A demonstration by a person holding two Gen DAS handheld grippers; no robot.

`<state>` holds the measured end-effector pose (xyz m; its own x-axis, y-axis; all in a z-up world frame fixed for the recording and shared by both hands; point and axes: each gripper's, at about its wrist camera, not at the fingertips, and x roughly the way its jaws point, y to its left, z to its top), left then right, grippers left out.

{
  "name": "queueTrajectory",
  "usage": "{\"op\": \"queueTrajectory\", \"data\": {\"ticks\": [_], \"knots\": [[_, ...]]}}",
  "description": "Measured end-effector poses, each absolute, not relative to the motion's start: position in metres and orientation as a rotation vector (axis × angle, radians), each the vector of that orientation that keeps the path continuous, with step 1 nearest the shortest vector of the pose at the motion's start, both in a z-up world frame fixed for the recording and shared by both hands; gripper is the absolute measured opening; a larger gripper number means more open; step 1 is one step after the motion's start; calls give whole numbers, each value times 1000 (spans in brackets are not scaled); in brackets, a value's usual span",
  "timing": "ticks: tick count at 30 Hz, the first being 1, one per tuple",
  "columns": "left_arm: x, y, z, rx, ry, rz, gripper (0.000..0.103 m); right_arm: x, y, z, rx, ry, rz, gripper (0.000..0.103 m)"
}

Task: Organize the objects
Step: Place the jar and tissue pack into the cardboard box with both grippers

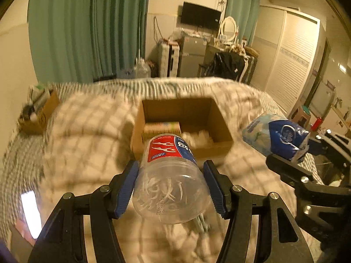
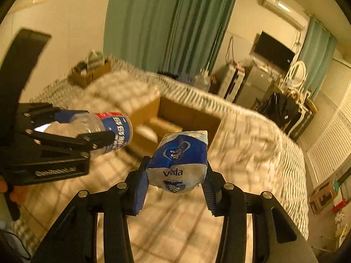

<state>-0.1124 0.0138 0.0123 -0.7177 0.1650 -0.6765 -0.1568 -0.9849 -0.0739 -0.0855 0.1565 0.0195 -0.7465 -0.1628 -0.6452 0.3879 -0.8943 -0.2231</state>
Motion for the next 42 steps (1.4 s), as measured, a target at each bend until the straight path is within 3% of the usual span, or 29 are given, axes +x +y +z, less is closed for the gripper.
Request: {"op": "queueTrajectory", "data": {"ticks": [6, 11, 22, 28, 29, 30, 31, 32, 40, 42], "knots": [[-163, 21, 46, -981, 16, 2794, 62, -158, 158, 55, 937, 463, -2655, 43], [-220, 31, 41, -963, 101, 2788, 62, -219, 162, 60, 980, 387, -2661, 43], [-301, 39, -65, -1162, 210, 2686, 63, -322, 166, -43, 1224, 321, -2590, 45], [-310, 41, -76, -1189, 213, 2666, 65, -328, 183, -54, 1230, 224, -2632, 55], [-309, 41, -74, -1181, 220, 2674, 68, -325, 184, -49, 1211, 222, -2641, 60], [-306, 41, -69, -1171, 228, 2688, 77, -320, 187, -41, 1182, 222, -2657, 64], [-302, 41, -60, -1154, 234, 2711, 85, -316, 188, -34, 1158, 222, -2670, 64], [-299, 40, -54, -1140, 233, 2726, 86, -311, 189, -25, 1129, 224, -2686, 65], [-247, 28, -4, -1151, 175, 2804, 95, -244, 200, 45, 975, 307, -2770, 81], [-227, 23, 2, -1174, 150, 2811, 95, -222, 202, 54, 955, 338, -2777, 90]]}}
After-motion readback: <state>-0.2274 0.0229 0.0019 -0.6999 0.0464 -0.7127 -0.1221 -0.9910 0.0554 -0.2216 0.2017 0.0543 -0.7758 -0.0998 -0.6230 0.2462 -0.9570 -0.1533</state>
